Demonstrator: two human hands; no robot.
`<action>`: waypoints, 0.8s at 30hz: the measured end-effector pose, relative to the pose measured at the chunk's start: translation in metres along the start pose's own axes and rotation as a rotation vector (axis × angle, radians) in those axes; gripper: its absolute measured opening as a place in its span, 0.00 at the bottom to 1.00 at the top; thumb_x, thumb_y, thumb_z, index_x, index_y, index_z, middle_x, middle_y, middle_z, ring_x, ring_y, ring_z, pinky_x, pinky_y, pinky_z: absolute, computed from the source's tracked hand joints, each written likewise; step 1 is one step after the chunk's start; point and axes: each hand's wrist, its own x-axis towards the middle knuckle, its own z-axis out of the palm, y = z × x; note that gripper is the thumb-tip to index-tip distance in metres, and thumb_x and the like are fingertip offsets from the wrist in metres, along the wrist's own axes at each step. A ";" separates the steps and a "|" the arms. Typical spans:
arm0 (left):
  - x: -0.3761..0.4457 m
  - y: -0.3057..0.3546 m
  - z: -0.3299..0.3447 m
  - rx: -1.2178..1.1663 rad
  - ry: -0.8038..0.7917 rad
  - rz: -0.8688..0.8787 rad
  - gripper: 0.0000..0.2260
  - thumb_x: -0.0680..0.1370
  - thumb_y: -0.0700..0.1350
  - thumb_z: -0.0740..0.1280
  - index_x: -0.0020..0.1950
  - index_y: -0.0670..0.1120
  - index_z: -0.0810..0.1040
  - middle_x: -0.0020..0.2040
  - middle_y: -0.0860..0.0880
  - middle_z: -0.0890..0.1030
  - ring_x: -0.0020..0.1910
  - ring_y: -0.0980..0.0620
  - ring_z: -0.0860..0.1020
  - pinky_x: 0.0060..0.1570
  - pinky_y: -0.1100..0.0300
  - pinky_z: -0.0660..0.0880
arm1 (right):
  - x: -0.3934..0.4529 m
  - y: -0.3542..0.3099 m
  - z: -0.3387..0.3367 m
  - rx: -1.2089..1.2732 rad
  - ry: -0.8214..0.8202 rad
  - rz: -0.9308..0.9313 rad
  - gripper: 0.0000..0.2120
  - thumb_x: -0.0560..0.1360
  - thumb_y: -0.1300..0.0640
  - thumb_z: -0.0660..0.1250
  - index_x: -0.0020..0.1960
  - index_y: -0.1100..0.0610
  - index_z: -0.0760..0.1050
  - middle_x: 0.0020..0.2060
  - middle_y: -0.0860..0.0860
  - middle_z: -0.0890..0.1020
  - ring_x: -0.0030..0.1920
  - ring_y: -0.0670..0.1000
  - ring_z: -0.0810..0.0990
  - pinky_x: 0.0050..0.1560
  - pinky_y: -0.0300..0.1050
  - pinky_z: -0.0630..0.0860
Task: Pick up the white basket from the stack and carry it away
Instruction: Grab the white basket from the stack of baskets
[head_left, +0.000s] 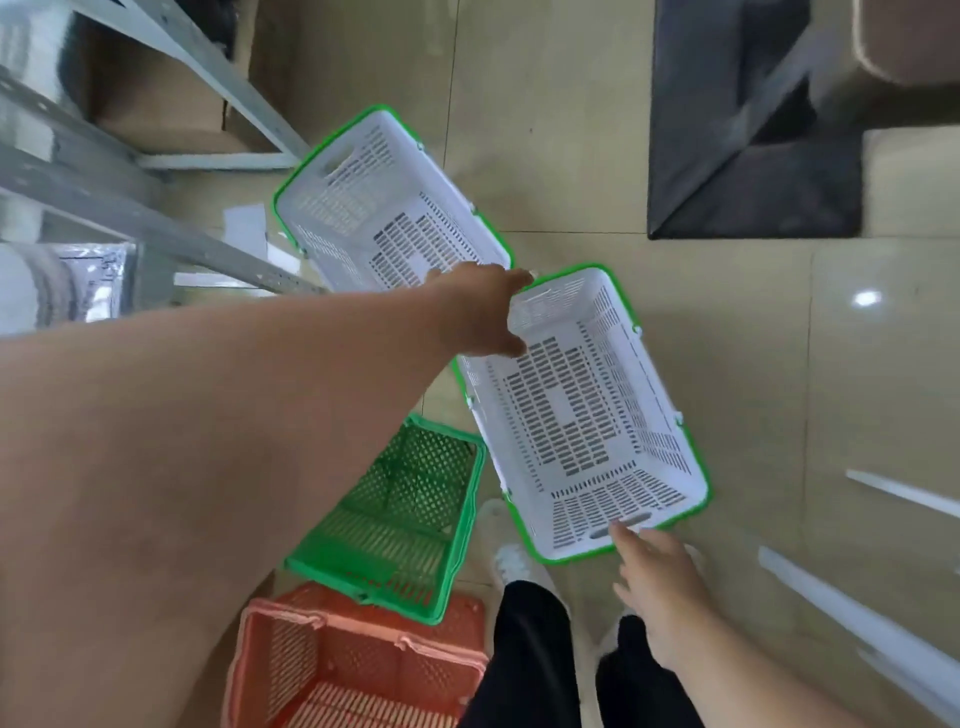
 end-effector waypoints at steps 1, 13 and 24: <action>0.010 0.000 0.011 0.017 -0.011 -0.019 0.45 0.74 0.65 0.77 0.86 0.59 0.61 0.79 0.48 0.75 0.78 0.39 0.71 0.74 0.33 0.65 | 0.012 0.007 0.007 0.060 -0.012 0.067 0.31 0.79 0.42 0.74 0.75 0.56 0.72 0.53 0.55 0.82 0.51 0.56 0.82 0.63 0.62 0.80; 0.099 0.016 0.097 0.019 0.006 -0.069 0.39 0.79 0.48 0.71 0.88 0.51 0.58 0.76 0.38 0.76 0.72 0.32 0.76 0.68 0.40 0.76 | 0.104 0.054 0.043 0.202 0.158 0.239 0.38 0.78 0.46 0.74 0.80 0.47 0.57 0.65 0.55 0.79 0.61 0.59 0.80 0.63 0.59 0.79; 0.117 -0.003 0.143 -0.061 -0.059 -0.076 0.44 0.78 0.44 0.75 0.89 0.51 0.54 0.85 0.41 0.67 0.77 0.33 0.72 0.75 0.37 0.70 | 0.135 0.042 0.060 0.325 0.277 0.214 0.35 0.79 0.58 0.71 0.80 0.57 0.58 0.74 0.61 0.72 0.60 0.59 0.77 0.66 0.62 0.76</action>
